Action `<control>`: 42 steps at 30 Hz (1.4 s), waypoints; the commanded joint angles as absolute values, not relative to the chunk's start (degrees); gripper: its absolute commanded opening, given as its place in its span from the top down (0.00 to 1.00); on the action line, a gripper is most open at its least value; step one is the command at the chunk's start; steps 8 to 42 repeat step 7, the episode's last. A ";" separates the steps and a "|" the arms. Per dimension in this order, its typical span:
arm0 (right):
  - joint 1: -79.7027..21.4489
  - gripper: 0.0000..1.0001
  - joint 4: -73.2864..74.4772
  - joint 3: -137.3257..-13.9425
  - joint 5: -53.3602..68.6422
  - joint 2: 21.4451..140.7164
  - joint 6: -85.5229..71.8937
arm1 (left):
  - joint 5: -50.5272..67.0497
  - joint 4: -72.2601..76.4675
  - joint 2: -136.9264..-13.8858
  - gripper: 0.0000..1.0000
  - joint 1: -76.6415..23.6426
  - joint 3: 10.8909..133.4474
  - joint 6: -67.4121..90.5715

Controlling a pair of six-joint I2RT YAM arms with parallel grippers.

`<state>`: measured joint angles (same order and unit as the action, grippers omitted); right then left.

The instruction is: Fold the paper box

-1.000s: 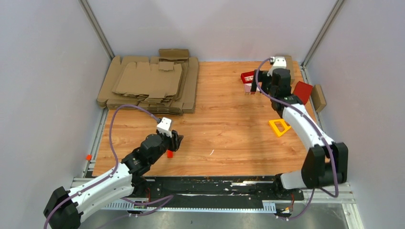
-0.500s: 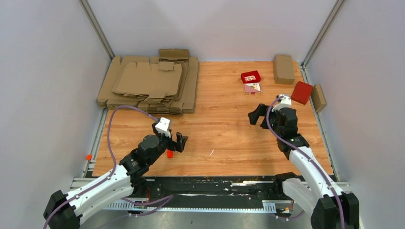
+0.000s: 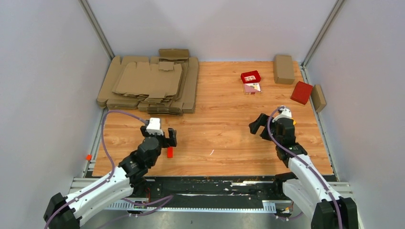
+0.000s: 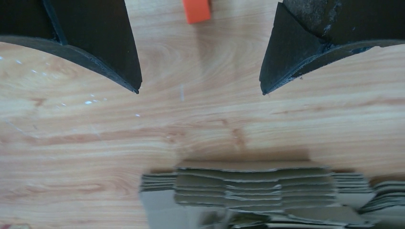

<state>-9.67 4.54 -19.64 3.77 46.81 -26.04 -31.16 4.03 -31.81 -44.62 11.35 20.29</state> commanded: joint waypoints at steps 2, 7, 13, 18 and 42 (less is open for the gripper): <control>-9.39 0.00 4.54 -20.82 2.13 47.95 -28.27 | -39.56 3.95 -30.15 0.00 -44.48 10.34 23.29; -9.43 0.00 3.18 -19.80 3.95 46.51 -27.73 | -36.32 3.77 -32.72 0.00 -44.50 11.72 21.65; -9.43 0.00 3.18 -19.80 3.95 46.51 -27.73 | -36.32 3.77 -32.72 0.00 -44.50 11.72 21.65; -9.43 0.00 3.18 -19.80 3.95 46.51 -27.73 | -36.32 3.77 -32.72 0.00 -44.50 11.72 21.65; -9.43 0.00 3.18 -19.80 3.95 46.51 -27.73 | -36.32 3.77 -32.72 0.00 -44.50 11.72 21.65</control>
